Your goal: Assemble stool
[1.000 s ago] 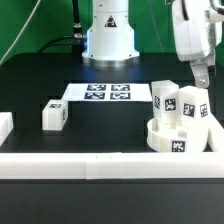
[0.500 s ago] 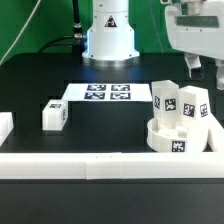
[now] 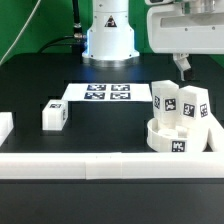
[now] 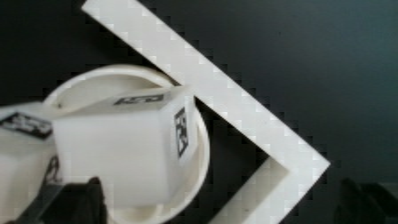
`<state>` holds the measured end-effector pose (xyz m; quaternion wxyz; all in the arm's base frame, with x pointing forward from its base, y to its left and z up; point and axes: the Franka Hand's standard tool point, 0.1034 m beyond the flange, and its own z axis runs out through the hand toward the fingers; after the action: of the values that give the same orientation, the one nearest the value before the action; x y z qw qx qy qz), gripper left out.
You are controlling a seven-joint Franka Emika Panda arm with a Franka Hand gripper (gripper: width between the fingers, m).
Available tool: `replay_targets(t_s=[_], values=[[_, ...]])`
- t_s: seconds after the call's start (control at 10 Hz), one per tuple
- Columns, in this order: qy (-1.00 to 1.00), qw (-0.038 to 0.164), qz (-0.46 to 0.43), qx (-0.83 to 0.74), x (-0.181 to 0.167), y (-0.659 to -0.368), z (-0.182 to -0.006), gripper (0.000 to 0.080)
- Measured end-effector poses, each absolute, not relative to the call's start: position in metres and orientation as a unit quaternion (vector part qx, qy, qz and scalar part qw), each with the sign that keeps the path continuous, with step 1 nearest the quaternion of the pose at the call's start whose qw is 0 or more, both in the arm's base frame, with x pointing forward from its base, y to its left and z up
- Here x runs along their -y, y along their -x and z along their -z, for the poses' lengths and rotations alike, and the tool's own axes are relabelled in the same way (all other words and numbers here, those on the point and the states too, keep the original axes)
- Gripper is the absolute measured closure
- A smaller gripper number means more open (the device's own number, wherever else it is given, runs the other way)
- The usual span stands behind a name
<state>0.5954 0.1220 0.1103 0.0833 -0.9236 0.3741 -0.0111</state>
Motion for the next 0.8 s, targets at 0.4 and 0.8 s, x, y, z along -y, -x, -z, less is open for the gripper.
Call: replay_targets(t_s=[0.4, 0.8], values=[[0.992, 0.047, 0.031, -0.117, -0.1163, -0.5942, -0.1072, 0.015], [0.999, 0.038, 0.032, 0.012, -0.1156, -0.5903, -0.1037, 0.015]])
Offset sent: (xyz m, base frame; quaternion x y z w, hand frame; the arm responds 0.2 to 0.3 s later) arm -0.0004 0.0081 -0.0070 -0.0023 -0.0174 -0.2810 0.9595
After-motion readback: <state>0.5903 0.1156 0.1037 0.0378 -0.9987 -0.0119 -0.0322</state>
